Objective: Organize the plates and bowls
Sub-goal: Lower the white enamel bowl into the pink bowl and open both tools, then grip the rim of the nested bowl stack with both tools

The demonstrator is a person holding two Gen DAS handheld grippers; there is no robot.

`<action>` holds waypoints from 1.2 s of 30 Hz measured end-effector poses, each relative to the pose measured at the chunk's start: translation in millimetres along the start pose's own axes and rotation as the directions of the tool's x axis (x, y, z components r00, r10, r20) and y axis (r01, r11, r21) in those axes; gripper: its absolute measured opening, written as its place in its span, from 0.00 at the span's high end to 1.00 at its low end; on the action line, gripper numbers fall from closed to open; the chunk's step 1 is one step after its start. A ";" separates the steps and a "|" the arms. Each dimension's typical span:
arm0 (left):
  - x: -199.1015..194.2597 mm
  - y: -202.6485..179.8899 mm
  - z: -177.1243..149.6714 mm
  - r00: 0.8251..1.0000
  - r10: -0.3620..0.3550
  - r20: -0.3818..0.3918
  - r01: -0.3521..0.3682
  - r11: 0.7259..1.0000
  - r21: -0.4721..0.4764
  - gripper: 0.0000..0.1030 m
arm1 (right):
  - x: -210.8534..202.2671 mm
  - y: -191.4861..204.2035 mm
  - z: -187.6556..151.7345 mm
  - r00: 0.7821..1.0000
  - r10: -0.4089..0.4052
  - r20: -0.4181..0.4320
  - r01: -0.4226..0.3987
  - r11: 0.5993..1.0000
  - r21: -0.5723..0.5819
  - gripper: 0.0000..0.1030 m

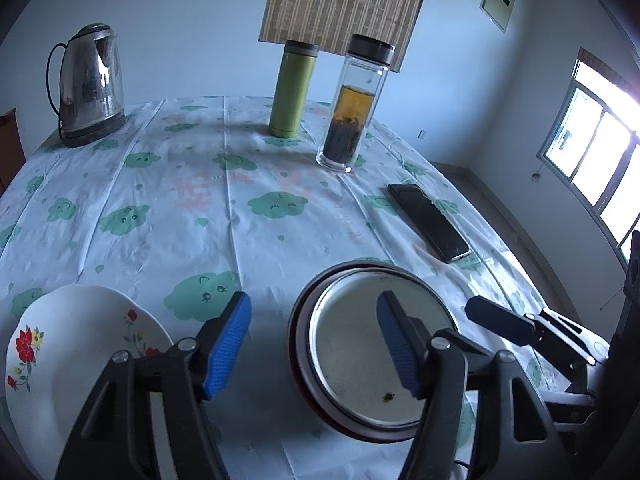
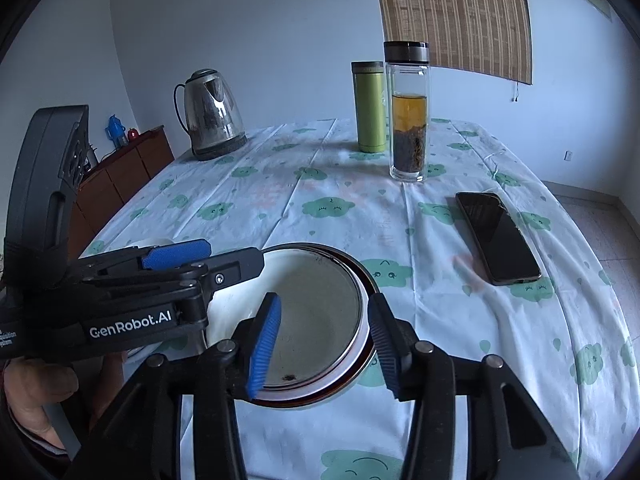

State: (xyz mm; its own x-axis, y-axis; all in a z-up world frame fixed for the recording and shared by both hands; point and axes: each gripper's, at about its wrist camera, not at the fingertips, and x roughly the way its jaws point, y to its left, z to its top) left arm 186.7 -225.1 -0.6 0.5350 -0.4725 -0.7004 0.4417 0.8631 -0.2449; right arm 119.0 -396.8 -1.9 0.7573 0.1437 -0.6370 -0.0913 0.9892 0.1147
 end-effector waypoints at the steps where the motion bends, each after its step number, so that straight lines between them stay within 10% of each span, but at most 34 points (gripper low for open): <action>1: 0.2 -0.2 -0.5 1.000 0.002 -0.001 -0.002 1.000 0.001 0.35 | -0.2 -0.2 -0.1 1.000 0.002 0.001 -0.002 1.000 0.000 0.53; 36: 24.0 -0.5 -18.3 0.994 -0.021 -0.111 0.020 1.000 -0.015 0.34 | 21.6 -29.9 -20.6 0.998 0.041 -0.047 -0.033 0.986 0.166 0.44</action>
State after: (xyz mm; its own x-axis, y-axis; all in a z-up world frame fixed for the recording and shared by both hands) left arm 186.1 -233.6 -29.5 0.4424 -0.4680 -0.7650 0.4415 0.8562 -0.2684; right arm 124.8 -422.7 -34.8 0.7218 0.1855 -0.6668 -0.0077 0.9655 0.2603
